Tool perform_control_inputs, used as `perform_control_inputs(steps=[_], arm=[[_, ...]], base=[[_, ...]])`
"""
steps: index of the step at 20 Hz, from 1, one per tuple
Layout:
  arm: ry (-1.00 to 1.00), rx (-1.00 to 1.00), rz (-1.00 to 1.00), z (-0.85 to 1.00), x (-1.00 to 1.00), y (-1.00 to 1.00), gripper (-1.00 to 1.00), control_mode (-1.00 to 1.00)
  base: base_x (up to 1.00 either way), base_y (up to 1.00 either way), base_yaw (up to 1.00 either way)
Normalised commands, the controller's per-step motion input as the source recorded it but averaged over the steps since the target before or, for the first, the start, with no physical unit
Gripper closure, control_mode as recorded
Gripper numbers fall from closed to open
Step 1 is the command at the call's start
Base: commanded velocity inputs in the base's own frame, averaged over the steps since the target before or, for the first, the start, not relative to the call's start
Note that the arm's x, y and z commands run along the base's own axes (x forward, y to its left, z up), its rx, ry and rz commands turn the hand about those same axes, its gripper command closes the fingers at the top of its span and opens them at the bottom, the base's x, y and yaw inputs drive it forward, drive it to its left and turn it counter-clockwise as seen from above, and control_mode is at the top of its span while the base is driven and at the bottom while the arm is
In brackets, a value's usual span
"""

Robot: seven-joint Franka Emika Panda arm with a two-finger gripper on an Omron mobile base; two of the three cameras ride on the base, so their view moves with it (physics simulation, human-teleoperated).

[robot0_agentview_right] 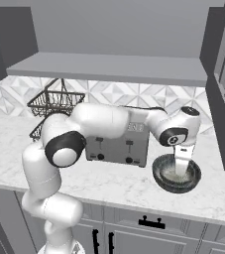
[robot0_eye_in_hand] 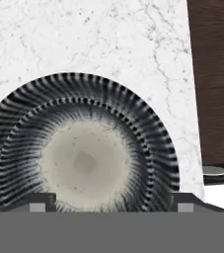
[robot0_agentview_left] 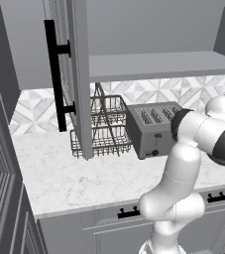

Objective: Pick up the bowls on the counter and stack them on top of one another in the open cabinet. Place the smaller bowl on top of the larger bowl.

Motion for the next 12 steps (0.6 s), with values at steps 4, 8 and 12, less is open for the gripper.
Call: perform_control_inputs(steps=[4, 8, 12], arm=[[0.03, 0.03, 0.24, 0.17, -0.6, -0.26, -1.0, -1.0], [0.1, -0.01, 0.27, -0.84, -0.48, -0.11, -1.0, -1.0], [0.01, 0.0, 0.15, -0.44, -0.04, 0.0, -1.0, -1.0]], base=[[0.0, 0.0, 0.0], [0.0, 0.0, 0.0], [0.0, 0.0, 0.0]])
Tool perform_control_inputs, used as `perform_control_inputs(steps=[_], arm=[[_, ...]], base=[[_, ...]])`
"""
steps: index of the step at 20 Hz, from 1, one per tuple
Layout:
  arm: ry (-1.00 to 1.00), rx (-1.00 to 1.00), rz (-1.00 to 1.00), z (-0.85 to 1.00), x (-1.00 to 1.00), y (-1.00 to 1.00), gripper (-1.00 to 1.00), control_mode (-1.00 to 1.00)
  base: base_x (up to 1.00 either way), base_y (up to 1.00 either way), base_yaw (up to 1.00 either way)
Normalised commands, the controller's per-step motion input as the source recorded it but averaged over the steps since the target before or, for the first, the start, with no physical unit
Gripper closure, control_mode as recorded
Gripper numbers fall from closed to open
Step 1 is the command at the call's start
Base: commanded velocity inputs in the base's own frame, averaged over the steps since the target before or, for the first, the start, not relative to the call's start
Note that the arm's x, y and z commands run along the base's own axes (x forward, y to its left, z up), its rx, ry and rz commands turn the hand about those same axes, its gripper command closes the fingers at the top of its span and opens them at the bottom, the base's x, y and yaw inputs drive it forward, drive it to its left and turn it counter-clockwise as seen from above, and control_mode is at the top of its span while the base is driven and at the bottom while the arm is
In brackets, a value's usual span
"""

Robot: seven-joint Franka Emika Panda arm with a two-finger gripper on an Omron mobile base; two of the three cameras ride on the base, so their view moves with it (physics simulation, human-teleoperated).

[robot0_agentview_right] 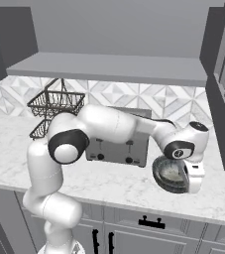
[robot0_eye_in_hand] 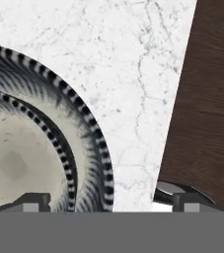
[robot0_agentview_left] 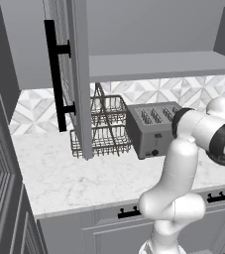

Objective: Pick up the bowls on the counter and stack them on top of one another in the open cabinet. Place the smaller bowl on top of the larger bowl.

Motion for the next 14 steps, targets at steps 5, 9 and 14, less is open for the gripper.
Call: perform_control_inputs(steps=[5, 9, 14], arm=[[-0.02, 0.0, 0.02, -0.15, 0.23, 0.04, -1.0, -1.0], [0.0, 0.0, 0.0, -0.32, 0.17, 0.0, -1.0, -1.0], [0.0, 0.0, 0.0, -0.43, 0.09, 0.06, -1.0, -1.0]], base=[[0.0, 0.0, 0.0], [0.0, 0.0, 0.0], [0.0, 0.0, 0.0]])
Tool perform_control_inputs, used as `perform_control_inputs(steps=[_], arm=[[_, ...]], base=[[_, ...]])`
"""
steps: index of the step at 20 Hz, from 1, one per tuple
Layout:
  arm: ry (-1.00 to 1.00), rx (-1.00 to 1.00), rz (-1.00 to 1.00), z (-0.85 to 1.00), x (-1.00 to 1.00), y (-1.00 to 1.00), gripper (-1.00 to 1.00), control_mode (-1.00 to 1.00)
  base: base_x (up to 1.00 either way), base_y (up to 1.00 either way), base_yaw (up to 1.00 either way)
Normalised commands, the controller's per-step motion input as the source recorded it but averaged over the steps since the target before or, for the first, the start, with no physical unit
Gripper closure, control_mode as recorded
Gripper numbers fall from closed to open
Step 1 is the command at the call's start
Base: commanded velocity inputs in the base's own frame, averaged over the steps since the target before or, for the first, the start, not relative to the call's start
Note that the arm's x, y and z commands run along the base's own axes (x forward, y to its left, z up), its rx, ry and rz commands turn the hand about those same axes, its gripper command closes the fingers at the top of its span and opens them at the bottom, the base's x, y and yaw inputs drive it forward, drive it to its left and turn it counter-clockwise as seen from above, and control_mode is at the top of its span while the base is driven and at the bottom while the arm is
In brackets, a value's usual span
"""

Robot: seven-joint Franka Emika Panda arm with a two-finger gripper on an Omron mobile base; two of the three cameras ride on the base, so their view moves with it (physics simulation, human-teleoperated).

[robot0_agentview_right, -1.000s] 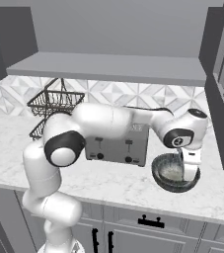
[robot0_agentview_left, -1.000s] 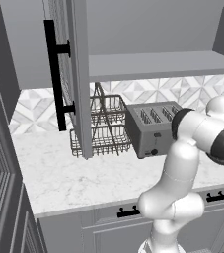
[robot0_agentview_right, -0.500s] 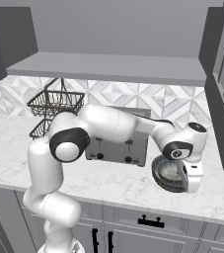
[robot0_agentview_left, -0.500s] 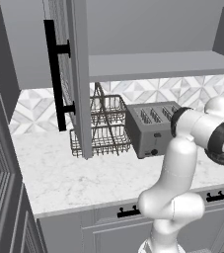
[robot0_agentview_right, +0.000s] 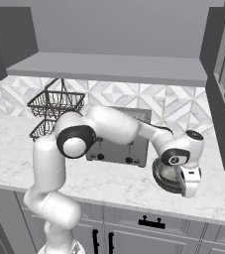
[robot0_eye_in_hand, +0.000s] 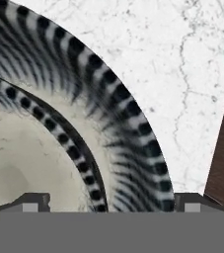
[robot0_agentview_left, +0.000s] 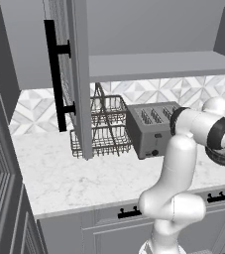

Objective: Pick up the bowls on the counter and stack them on top of one another in the open cabinet. Place the smaller bowl on top of the larger bowl.

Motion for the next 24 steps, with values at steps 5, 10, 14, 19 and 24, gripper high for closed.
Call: perform_control_inputs(steps=[5, 10, 14, 19, 24], arm=[[0.0, 0.0, 0.0, -0.26, 0.14, 0.1, 1.0, -1.0], [0.0, 0.0, -0.01, 0.04, 0.0, 0.0, 1.0, -1.0], [-0.15, 0.0, -0.04, 0.49, -0.33, 0.23, 1.0, -1.0], [-0.34, 0.0, -0.01, 0.98, -0.69, 0.47, 1.0, -1.0], [-0.47, 0.0, -0.01, 1.0, -0.42, 0.76, 1.0, -1.0]], base=[[0.0, 0.0, 0.0], [0.0, 0.0, 0.0], [0.0, 0.0, 0.0], [0.0, 0.0, 0.0], [0.0, 0.0, 0.0]])
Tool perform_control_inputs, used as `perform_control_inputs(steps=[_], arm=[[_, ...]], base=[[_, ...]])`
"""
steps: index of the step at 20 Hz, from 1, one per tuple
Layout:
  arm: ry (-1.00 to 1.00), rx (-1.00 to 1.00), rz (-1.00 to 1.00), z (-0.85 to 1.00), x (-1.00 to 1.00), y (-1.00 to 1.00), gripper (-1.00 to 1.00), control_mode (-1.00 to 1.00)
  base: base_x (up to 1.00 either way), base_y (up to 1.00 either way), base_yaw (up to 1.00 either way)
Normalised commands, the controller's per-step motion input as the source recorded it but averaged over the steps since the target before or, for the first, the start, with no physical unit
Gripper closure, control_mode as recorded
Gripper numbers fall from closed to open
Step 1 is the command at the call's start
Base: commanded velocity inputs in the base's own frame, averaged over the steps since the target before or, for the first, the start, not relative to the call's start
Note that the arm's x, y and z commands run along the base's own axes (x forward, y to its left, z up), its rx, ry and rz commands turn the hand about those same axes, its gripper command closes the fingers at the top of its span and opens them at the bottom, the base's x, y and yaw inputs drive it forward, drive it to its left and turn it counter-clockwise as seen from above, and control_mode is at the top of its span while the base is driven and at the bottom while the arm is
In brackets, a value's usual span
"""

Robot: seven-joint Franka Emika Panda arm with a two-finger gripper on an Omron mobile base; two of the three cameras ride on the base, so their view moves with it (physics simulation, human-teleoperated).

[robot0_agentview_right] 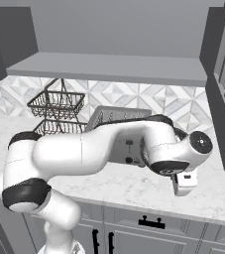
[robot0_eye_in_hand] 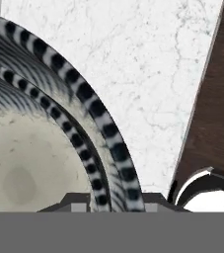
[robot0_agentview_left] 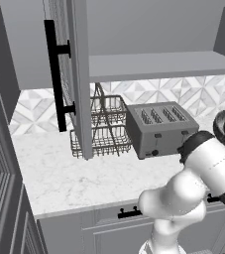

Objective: Pick up the bowls on the counter and stack them on top of one another in the open cabinet. Place the smaller bowl on top of the larger bowl.

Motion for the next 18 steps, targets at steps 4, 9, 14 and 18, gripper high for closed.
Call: perform_control_inputs(steps=[4, 9, 14, 18], arm=[[-0.46, 0.0, 0.0, 1.0, -0.03, 1.0, 1.0, -1.0], [-0.38, 0.0, 0.0, 1.0, 0.0, 1.0, 1.0, -1.0], [-0.29, 0.0, 0.0, 1.0, 0.28, 0.85, 1.0, -1.0], [-0.16, 0.0, -0.03, 1.0, 0.81, 0.77, 1.0, -1.0]], base=[[0.0, 0.0, 0.0], [0.0, 0.0, 0.0], [0.0, 0.0, 0.0], [0.0, 0.0, 0.0]])
